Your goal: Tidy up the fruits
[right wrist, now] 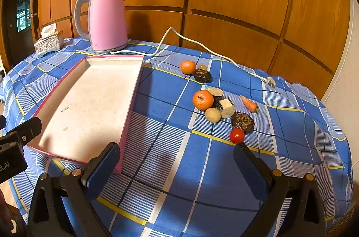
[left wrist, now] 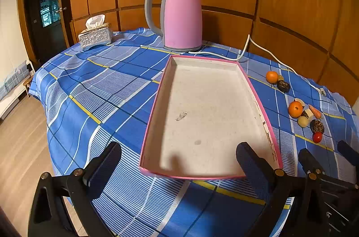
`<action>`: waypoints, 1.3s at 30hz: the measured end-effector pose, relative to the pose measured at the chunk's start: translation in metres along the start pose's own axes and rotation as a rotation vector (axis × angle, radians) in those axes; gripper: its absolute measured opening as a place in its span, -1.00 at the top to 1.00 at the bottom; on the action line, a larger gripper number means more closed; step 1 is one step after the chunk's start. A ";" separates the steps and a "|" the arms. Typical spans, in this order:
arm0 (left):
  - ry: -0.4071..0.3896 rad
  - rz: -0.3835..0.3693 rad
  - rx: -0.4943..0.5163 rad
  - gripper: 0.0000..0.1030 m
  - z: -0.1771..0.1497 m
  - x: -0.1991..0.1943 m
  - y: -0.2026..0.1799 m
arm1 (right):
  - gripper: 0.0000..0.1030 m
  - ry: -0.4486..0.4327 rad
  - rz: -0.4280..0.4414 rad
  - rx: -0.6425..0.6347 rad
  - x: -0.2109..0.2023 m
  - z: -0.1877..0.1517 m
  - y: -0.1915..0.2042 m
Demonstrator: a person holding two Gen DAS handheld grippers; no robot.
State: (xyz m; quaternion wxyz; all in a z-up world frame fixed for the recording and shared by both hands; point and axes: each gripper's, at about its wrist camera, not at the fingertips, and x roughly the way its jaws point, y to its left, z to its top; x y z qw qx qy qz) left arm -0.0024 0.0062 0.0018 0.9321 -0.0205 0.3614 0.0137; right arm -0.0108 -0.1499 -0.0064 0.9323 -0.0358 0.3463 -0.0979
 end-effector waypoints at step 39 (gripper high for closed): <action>0.042 -0.401 0.096 -0.99 0.023 0.011 -0.044 | -0.99 0.147 -0.415 0.573 0.070 -0.009 -0.211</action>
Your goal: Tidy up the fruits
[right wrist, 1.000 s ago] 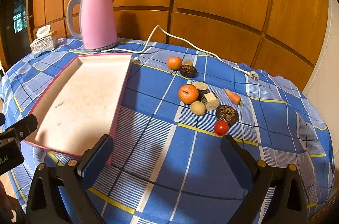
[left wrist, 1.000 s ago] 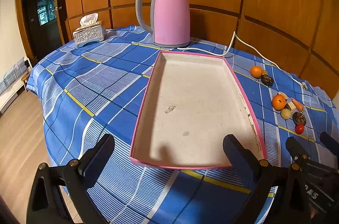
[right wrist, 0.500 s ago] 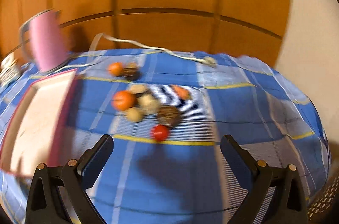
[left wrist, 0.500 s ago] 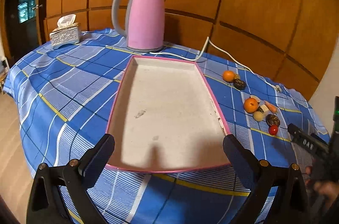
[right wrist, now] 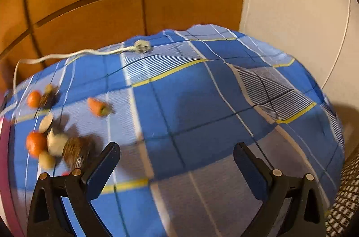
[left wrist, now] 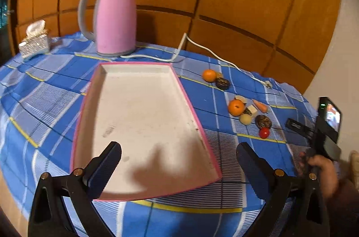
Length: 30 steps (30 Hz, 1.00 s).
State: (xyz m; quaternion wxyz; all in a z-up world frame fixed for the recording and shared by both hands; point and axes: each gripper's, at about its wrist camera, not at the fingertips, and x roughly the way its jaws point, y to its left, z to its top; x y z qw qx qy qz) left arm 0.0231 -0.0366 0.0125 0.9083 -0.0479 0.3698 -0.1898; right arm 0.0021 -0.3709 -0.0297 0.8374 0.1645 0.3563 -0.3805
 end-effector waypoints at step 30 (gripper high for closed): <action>0.062 0.042 -0.127 -0.99 0.000 0.028 0.031 | -0.24 0.061 0.282 -0.115 0.029 0.050 0.059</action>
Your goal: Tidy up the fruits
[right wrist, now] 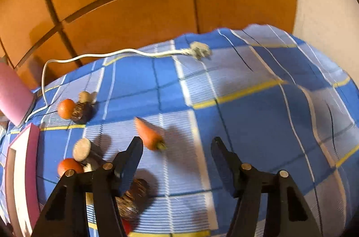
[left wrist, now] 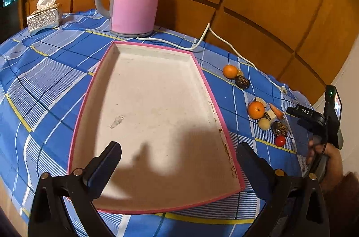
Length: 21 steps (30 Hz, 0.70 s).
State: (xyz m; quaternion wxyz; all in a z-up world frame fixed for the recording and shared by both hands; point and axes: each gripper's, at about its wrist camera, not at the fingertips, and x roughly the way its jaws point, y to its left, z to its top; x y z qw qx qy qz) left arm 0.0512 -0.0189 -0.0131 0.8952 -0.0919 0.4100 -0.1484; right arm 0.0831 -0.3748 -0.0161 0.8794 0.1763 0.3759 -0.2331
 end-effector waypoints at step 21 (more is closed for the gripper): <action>0.142 -0.197 0.245 -0.77 0.074 0.088 -0.132 | -0.67 0.008 -0.471 0.329 -0.032 -0.065 -0.126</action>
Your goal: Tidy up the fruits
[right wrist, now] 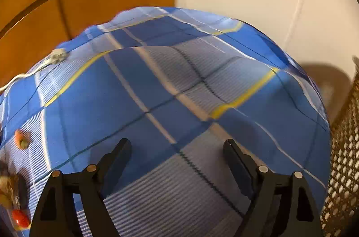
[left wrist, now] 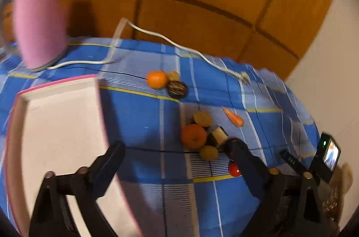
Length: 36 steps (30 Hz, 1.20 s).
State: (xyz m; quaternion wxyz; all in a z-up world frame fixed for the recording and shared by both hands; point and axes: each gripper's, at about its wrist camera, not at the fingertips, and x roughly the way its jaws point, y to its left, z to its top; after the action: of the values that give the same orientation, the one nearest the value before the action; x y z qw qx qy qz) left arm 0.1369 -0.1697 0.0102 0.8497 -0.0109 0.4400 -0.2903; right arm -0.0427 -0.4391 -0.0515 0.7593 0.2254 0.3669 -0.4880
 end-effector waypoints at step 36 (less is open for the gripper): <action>-0.053 0.107 -0.179 0.23 -0.016 -0.037 0.079 | -0.68 -0.024 0.049 -0.121 0.005 -0.006 0.037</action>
State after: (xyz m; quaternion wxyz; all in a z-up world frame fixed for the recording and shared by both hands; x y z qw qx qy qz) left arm 0.1469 -0.0820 0.0063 0.8710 -0.0710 0.4415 -0.2034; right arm -0.0095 -0.4222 -0.0593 0.7876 0.1820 0.3811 -0.4488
